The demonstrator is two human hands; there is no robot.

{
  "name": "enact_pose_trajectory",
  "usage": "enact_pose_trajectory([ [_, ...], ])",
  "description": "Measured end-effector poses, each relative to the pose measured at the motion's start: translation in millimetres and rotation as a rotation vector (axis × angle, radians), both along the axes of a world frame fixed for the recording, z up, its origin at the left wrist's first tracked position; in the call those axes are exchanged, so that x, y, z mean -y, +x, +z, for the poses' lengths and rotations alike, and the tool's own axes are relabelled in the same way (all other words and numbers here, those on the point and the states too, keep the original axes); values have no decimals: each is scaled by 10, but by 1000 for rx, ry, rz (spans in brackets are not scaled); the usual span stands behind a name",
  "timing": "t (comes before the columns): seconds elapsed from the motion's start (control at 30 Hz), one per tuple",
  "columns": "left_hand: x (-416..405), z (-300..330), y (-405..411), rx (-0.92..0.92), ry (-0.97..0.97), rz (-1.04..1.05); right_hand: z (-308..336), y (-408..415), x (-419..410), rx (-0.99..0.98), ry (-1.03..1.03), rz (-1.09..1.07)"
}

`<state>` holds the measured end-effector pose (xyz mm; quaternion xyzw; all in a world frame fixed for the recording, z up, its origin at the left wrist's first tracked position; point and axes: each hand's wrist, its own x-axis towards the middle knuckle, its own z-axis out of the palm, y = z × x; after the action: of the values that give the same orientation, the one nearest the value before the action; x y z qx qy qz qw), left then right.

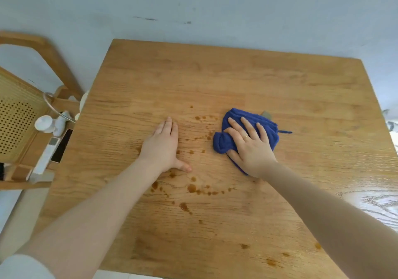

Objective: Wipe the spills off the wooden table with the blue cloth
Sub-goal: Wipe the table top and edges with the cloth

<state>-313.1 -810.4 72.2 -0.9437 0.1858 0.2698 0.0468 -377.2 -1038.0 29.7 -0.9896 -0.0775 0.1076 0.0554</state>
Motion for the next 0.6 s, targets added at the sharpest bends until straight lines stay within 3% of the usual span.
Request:
enact_pose_trajectory([
  [0.3, -18, -15, -32, -2, -29, 3, -31, 686, -110, -1, 45, -308],
  [0.6, -39, -50, -7, 0, -72, 17, -10, 133, -289, 8, -14, 50],
])
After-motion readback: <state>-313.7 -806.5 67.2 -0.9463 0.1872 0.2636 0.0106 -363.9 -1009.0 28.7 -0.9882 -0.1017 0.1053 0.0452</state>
